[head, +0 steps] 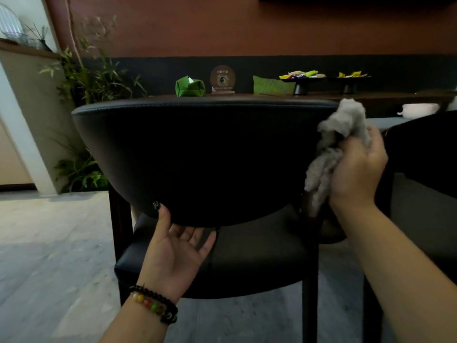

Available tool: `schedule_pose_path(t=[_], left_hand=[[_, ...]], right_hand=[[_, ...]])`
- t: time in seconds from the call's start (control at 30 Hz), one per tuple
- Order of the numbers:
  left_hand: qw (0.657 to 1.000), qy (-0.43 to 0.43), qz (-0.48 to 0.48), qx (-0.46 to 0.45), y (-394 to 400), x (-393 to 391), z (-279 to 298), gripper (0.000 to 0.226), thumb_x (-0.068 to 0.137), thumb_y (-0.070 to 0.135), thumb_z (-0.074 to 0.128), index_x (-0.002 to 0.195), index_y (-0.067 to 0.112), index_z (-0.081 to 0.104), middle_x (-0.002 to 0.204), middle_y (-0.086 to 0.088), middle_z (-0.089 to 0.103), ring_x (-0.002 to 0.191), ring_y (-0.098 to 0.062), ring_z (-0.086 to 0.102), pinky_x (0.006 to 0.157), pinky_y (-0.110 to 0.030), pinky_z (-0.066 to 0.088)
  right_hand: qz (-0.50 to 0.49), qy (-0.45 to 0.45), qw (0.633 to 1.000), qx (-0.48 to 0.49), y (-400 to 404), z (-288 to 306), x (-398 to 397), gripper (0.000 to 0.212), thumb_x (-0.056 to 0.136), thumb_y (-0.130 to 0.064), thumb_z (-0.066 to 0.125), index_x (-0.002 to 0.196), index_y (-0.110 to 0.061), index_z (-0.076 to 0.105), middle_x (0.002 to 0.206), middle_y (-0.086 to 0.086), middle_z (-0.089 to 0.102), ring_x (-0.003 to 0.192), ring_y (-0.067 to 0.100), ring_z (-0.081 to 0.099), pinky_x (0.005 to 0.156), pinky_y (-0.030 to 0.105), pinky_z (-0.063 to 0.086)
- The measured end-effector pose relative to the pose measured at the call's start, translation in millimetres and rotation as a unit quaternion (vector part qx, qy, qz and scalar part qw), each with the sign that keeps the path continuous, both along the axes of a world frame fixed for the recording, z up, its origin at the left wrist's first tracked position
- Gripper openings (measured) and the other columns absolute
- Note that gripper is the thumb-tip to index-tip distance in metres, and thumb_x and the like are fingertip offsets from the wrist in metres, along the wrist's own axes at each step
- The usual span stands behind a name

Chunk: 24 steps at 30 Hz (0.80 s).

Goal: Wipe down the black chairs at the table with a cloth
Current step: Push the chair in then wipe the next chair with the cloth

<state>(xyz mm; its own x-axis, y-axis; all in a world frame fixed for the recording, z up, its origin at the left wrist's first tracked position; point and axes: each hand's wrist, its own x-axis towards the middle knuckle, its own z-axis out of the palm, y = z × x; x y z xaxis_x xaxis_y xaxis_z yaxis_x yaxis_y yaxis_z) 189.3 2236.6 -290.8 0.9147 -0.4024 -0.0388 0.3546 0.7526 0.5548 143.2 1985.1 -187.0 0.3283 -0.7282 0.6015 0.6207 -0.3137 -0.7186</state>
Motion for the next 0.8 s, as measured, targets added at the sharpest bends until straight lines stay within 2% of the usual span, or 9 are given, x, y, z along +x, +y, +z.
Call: schedule_pose_path(t=[0.2,0.27,0.4,0.47,0.53,0.6,0.67,0.73,0.8], left_hand=[[1.000,0.007,-0.003,0.013,2.7,7.9,-4.9,0.061,0.078,0.063,0.063,0.119,0.017,0.063,0.117,-0.002,0.069,0.107,-0.020,0.067,0.093,-0.040,0.045],[1.000,0.013,0.000,0.001,1.6,9.6,-4.8,0.060,0.074,0.063,0.067,0.113,0.017,0.065,0.114,-0.001,0.069,0.104,-0.019,0.068,0.092,-0.040,0.046],[1.000,0.017,-0.011,-0.017,-0.8,9.8,-4.9,0.063,0.072,0.061,0.071,0.117,0.017,0.062,0.116,0.000,0.068,0.107,-0.019,0.067,0.091,-0.041,0.047],[1.000,0.016,-0.023,-0.014,-0.3,11.1,-5.4,0.062,0.073,0.061,0.071,0.116,0.017,0.062,0.113,0.000,0.069,0.106,-0.019,0.067,0.091,-0.042,0.047],[1.000,0.013,-0.028,-0.003,1.8,13.0,-5.9,0.060,0.073,0.062,0.070,0.113,0.018,0.063,0.111,0.001,0.069,0.103,-0.017,0.068,0.091,-0.041,0.047],[0.999,0.009,-0.034,0.008,4.6,14.4,-5.9,0.061,0.072,0.063,0.070,0.113,0.018,0.064,0.111,0.001,0.068,0.103,-0.017,0.068,0.091,-0.041,0.046],[0.999,0.002,-0.038,0.015,6.0,14.6,-5.8,0.063,0.071,0.063,0.071,0.114,0.017,0.064,0.111,0.001,0.068,0.103,-0.017,0.067,0.092,-0.041,0.046],[0.999,-0.006,-0.034,0.022,5.4,13.9,-5.1,0.064,0.072,0.064,0.069,0.115,0.017,0.065,0.112,0.000,0.067,0.103,-0.018,0.067,0.093,-0.042,0.046],[0.999,-0.019,-0.028,0.026,4.1,13.6,-4.9,0.066,0.077,0.065,0.064,0.121,0.015,0.062,0.119,-0.003,0.065,0.110,-0.021,0.065,0.095,-0.044,0.046]], right_hand=[[-0.011,0.012,0.989,0.149,31.5,-33.7,23.4,0.044,0.093,-0.027,0.048,0.134,-0.013,0.054,0.134,0.009,0.056,0.121,0.017,0.056,0.106,0.041,0.045],[0.004,0.005,0.975,0.221,23.8,-36.2,32.7,0.034,0.097,-0.025,0.048,0.124,-0.012,0.062,0.121,0.007,0.065,0.110,0.016,0.064,0.096,0.034,0.053],[0.033,0.051,0.936,0.346,-12.4,-18.1,48.7,0.022,0.094,-0.027,0.056,0.088,-0.015,0.072,0.066,-0.004,0.072,0.079,0.020,0.071,0.054,0.018,0.053],[0.059,0.115,0.924,0.360,-31.1,-12.8,50.7,0.023,0.094,-0.029,0.055,0.097,-0.014,0.071,0.081,0.002,0.075,0.084,0.018,0.069,0.066,0.024,0.057],[0.080,0.158,0.917,0.359,-38.0,-11.5,47.6,0.025,0.095,-0.026,0.052,0.106,-0.012,0.070,0.095,0.006,0.074,0.086,0.019,0.069,0.067,0.028,0.058],[0.103,0.144,0.912,0.371,-24.9,-17.3,39.7,0.027,0.093,-0.033,0.054,0.089,-0.015,0.073,0.070,-0.002,0.072,0.064,0.012,0.064,0.061,0.025,0.056],[0.114,0.124,0.911,0.377,8.9,-28.2,29.6,0.034,0.092,-0.040,0.052,0.068,-0.020,0.064,0.052,0.002,0.061,0.047,0.019,0.056,0.055,0.031,0.051],[0.089,0.125,0.925,0.347,47.6,-46.9,22.8,0.029,0.092,-0.037,0.046,0.073,-0.021,0.060,0.070,0.018,0.061,0.060,0.031,0.060,0.068,0.043,0.054],[0.061,0.116,0.943,0.306,91.6,-66.8,14.7,0.023,0.091,-0.028,0.048,0.107,-0.019,0.063,0.113,0.022,0.062,0.092,0.035,0.066,0.086,0.049,0.056]])
